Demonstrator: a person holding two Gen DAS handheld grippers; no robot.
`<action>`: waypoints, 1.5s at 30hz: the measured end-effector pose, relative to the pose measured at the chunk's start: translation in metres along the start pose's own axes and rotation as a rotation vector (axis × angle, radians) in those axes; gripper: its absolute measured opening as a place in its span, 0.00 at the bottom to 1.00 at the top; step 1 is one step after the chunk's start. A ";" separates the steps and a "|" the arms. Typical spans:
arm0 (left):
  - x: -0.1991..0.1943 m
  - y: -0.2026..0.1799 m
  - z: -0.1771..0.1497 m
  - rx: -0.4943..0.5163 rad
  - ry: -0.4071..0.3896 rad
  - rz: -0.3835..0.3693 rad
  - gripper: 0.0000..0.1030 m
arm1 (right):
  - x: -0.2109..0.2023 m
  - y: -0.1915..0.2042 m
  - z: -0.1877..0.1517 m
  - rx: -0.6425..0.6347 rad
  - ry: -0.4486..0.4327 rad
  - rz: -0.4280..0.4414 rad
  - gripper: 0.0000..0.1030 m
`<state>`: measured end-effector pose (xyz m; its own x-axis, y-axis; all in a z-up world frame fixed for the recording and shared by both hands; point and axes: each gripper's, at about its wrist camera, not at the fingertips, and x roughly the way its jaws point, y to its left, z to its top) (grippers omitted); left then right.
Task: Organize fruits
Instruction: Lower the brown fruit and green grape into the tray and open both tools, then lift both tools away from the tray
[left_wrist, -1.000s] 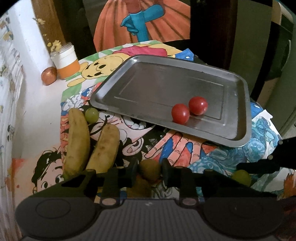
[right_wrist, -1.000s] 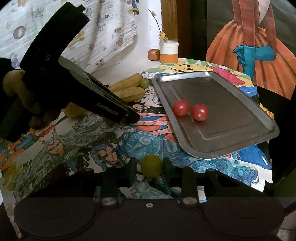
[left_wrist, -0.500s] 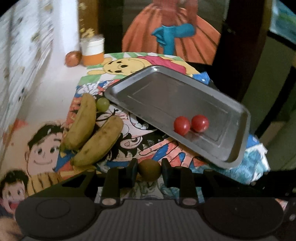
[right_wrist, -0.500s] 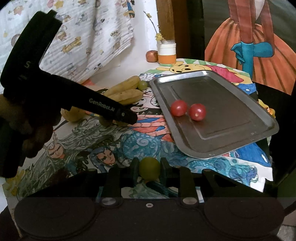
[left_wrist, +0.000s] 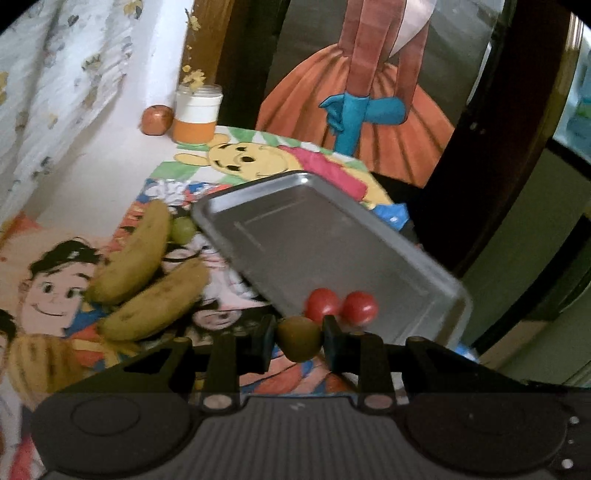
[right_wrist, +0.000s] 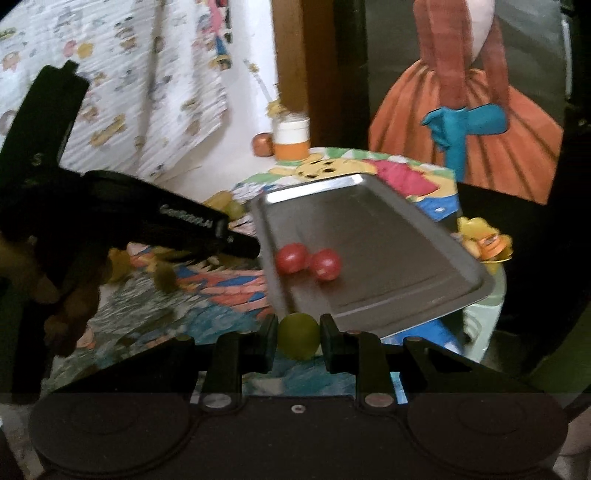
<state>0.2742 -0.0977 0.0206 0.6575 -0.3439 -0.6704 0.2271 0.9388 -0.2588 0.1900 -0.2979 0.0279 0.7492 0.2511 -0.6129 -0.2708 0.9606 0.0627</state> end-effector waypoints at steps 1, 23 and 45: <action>0.003 -0.002 0.001 -0.009 0.005 -0.016 0.29 | 0.001 -0.004 0.001 0.000 -0.003 -0.016 0.25; 0.034 -0.033 -0.010 0.010 0.047 -0.095 0.29 | 0.029 -0.046 0.006 -0.059 -0.014 -0.138 0.25; 0.020 -0.030 -0.008 -0.011 0.013 -0.094 0.41 | 0.023 -0.045 0.005 -0.042 -0.035 -0.161 0.35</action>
<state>0.2752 -0.1327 0.0096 0.6238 -0.4311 -0.6519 0.2796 0.9020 -0.3289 0.2225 -0.3346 0.0153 0.8054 0.0995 -0.5843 -0.1705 0.9830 -0.0676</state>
